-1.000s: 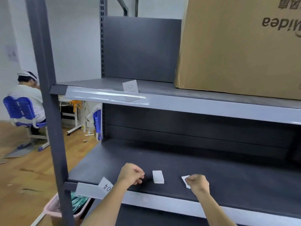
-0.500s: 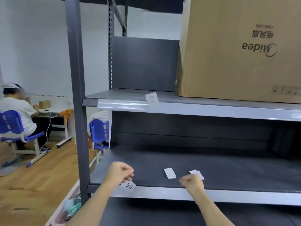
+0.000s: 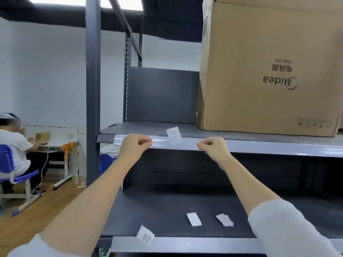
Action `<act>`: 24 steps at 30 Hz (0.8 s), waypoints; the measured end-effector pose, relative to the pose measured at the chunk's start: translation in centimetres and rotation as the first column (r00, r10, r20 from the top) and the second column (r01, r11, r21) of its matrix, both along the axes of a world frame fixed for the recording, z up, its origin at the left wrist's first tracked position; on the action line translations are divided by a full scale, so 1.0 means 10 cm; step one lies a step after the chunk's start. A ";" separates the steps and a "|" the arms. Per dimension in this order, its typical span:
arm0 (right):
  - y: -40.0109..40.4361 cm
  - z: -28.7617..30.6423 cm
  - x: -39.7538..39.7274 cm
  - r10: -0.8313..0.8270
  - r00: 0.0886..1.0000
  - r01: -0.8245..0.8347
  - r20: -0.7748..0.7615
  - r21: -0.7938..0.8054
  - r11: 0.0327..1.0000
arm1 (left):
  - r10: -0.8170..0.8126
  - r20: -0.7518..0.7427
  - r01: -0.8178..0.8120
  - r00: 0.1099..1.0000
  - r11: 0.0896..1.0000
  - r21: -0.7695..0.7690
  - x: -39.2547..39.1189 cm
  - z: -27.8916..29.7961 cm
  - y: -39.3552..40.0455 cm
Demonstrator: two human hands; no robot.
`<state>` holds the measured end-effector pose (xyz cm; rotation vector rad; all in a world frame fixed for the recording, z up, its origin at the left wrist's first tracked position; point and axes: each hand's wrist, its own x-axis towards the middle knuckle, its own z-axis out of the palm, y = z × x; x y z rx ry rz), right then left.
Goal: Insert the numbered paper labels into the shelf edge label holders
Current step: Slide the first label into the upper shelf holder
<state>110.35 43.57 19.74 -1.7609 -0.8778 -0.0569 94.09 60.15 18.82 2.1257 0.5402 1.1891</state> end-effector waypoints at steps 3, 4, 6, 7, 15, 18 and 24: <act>0.17 0.12 0.10 0.004 0.999 -0.004 0.044 0.015 1.000 | 0.041 -0.024 -0.038 0.999 0.995 0.096 0.14 0.02 0.14; 0.23 0.15 0.14 0.006 0.998 -0.007 0.059 0.017 1.000 | 0.056 -0.042 -0.049 0.998 0.989 0.142 0.19 0.03 0.20; 0.34 0.21 0.23 0.019 0.996 -0.021 0.088 0.026 0.999 | 0.121 -0.076 -0.096 0.990 0.956 0.276 0.30 0.05 0.33; 0.40 0.23 0.28 0.029 0.994 -0.033 0.102 0.032 0.999 | 0.171 -0.081 -0.134 0.982 0.932 0.337 0.34 0.05 0.38; 0.69 0.38 0.50 0.197 0.953 -0.165 0.229 -0.154 0.974 | 0.104 -0.015 -0.092 0.994 0.927 0.363 0.45 0.08 0.58; 0.71 0.38 0.50 0.248 0.946 -0.208 0.210 -0.194 0.959 | 0.031 -0.022 -0.024 0.999 0.961 0.276 0.45 0.07 0.63; 0.72 0.40 0.50 0.276 0.937 -0.217 0.214 -0.263 0.940 | -0.049 0.026 0.040 0.998 0.965 0.259 0.46 0.03 0.71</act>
